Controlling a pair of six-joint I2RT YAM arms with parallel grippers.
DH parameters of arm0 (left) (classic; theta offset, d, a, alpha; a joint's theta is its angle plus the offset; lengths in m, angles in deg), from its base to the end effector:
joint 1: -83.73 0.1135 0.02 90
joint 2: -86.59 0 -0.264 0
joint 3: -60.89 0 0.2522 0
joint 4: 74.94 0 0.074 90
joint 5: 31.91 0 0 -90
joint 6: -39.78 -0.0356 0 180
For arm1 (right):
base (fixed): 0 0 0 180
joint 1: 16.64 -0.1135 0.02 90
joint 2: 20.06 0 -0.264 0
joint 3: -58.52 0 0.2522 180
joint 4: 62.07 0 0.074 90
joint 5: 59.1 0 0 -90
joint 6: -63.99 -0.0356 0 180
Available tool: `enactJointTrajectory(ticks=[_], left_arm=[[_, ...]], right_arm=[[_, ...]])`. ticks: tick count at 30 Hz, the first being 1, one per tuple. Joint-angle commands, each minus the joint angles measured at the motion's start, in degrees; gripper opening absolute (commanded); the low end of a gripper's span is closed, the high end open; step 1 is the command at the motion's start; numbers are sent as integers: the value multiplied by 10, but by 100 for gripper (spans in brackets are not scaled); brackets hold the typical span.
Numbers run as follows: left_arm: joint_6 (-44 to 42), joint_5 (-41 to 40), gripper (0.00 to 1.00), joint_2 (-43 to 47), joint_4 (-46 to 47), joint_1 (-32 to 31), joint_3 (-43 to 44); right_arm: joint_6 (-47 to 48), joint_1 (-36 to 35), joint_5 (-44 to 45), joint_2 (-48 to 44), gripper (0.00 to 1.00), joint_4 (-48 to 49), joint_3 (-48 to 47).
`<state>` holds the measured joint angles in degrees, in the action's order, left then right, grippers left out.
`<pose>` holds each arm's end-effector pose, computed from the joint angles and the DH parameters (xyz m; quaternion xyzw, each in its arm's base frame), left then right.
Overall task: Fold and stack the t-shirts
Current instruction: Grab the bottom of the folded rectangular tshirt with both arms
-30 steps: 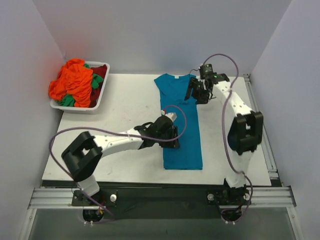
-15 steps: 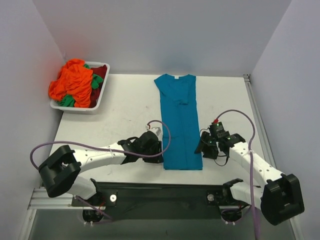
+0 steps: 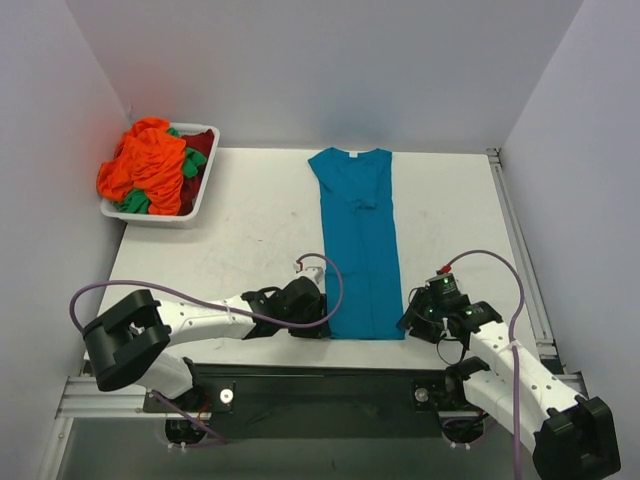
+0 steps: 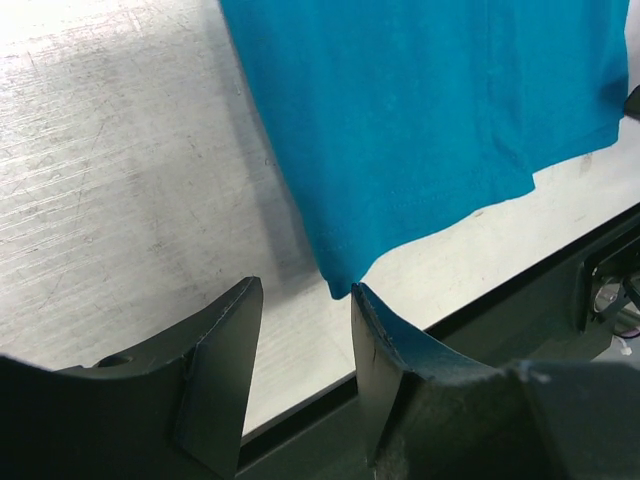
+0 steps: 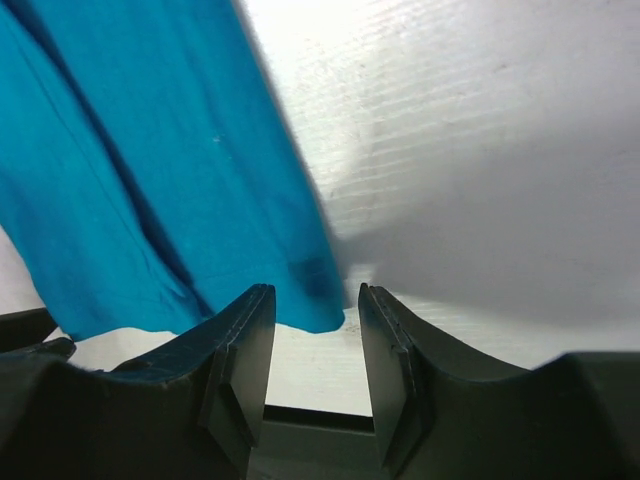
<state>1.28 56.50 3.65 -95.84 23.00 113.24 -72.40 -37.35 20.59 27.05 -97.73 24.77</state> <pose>0.1343 -0.2376 0.1614 0.0714 0.9413 -0.2664 0.1947 0.1448 0.0616 0.1663 0.1767 0.9166 0.2628 0.2440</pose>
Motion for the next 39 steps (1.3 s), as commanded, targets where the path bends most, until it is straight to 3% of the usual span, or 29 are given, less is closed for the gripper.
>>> enactJointTrajectory(ticks=[1, 16, 23, 27, 30, 31, 32, 39], left_arm=[[14, -17, 51, -11, 27, -7, 2], [47, -19, 48, 15, 108, -16, -38], [64, -18, 47, -31, 133, -13, -32], [77, -9, 38, -56, 148, -15, -29], [83, -8, 19, -58, 133, -20, -29], [83, -8, 4, -57, 129, -24, -30], [84, -10, 0, -52, 121, -27, -29], [97, -6, 0, -26, 45, -63, -48]], right_arm=[[-18, -3, 18, -3, 39, -14, 14], [-18, -4, 15, -4, 25, -11, 29], [-19, -6, 12, 2, 18, -1, 36], [-16, -6, 9, 5, 16, -1, 36], [-13, -7, 1, 3, 11, -2, 36], [-12, -8, -2, 1, 9, -2, 36], [-12, -8, -4, -3, 8, -3, 36], [-18, -25, -28, -48, 0, -35, 42]])
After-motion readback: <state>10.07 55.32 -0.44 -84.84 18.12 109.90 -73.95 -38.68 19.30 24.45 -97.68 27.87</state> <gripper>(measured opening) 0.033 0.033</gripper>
